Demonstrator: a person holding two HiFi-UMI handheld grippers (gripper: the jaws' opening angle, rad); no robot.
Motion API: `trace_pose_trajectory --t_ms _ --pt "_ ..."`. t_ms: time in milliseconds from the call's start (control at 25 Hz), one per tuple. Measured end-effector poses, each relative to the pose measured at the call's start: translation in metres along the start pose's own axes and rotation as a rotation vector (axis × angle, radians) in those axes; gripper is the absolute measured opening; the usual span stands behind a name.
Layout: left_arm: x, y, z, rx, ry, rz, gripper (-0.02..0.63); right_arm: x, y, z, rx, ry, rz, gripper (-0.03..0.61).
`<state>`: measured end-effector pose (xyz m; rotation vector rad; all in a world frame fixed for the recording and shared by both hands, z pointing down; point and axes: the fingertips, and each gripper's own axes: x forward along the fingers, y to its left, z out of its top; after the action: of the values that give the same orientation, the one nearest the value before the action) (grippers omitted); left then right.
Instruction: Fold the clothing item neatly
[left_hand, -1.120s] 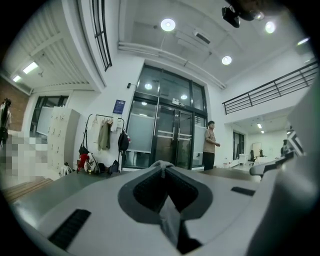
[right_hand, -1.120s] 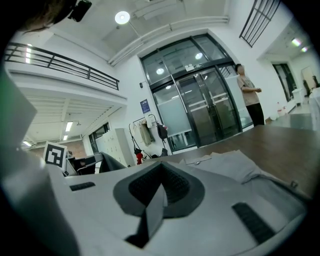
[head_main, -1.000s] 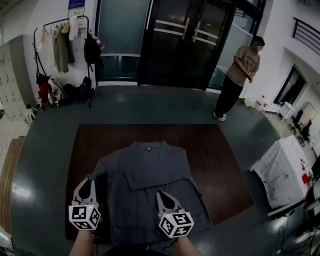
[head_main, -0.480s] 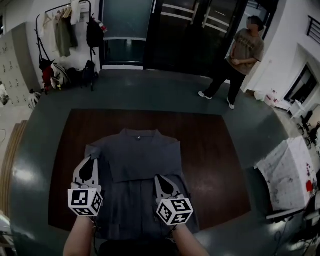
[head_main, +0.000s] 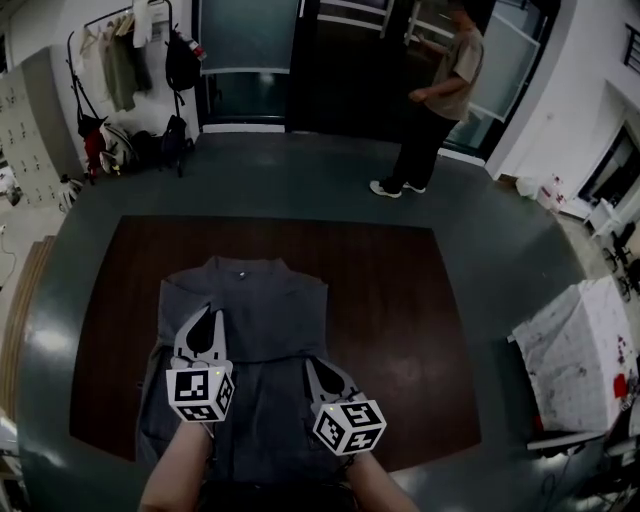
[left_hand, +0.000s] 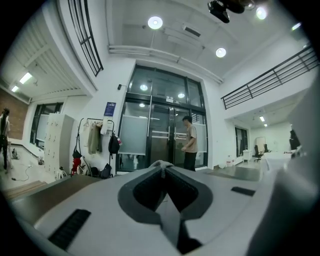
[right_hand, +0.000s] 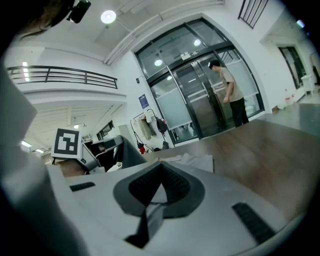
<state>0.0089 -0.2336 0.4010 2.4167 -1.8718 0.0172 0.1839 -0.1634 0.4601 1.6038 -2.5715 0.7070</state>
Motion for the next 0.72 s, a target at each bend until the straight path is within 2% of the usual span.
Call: trace_pose_trajectory --t_ms 160,320,520,600,720 --pt "0.024 -0.040 -0.024 0.036 0.061 -0.045 0.029 -0.007 -0.026 0.000 0.016 0.006 -0.013 -0.012" --pt "0.035 -0.058 -0.065 0.072 0.182 -0.092 0.029 -0.006 -0.040 0.000 0.038 0.016 -0.023 -0.012" --pt "0.028 -0.099 -0.128 0.196 0.362 -0.261 0.035 -0.003 -0.061 -0.011 0.069 0.045 -0.037 -0.012" --pt "0.022 -0.115 -0.147 0.194 0.422 -0.329 0.055 0.000 -0.064 -0.014 0.078 0.053 -0.033 -0.012" --pt "0.016 -0.137 -0.158 0.183 0.453 -0.383 0.063 0.004 -0.068 -0.013 0.076 0.063 -0.023 -0.012"
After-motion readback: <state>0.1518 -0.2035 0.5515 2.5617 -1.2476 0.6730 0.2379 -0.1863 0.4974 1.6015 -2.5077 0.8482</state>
